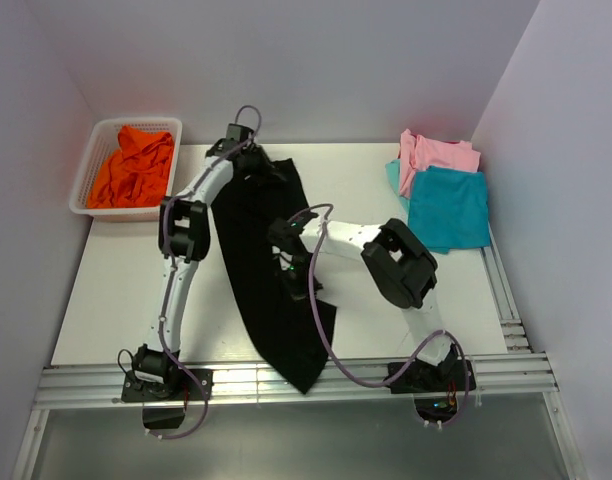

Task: Fold and stack the t-shirts
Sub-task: Rotate the tshirt 90 degrees

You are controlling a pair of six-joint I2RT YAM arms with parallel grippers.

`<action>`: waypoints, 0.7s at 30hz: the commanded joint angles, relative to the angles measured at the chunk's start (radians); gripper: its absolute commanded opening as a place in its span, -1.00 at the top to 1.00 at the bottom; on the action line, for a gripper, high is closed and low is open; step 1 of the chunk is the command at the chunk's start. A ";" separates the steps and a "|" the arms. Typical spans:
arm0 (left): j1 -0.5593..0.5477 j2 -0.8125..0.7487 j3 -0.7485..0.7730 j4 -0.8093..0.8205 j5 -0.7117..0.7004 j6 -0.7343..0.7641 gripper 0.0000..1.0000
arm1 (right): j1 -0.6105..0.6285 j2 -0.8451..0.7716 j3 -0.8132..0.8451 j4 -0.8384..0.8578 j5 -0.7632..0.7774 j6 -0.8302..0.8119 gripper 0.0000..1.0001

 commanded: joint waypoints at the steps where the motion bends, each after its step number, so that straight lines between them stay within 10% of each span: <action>1: -0.081 -0.081 -0.006 0.505 0.289 -0.136 0.68 | 0.022 -0.063 0.088 0.018 -0.103 -0.048 0.88; 5: -0.089 -0.188 0.054 0.601 0.297 -0.215 -0.16 | 0.020 -0.142 0.166 -0.007 -0.077 -0.033 0.23; 9: -0.068 -0.340 -0.006 0.681 0.231 -0.236 -0.94 | 0.020 -0.208 0.340 -0.051 -0.027 -0.019 0.13; 15: -0.003 -0.578 -0.073 0.400 0.104 -0.131 -0.99 | -0.021 -0.243 0.506 -0.018 0.140 -0.007 0.23; 21: 0.020 -0.920 -0.446 0.105 -0.265 0.083 -0.80 | -0.148 -0.016 0.704 0.036 0.101 0.010 1.00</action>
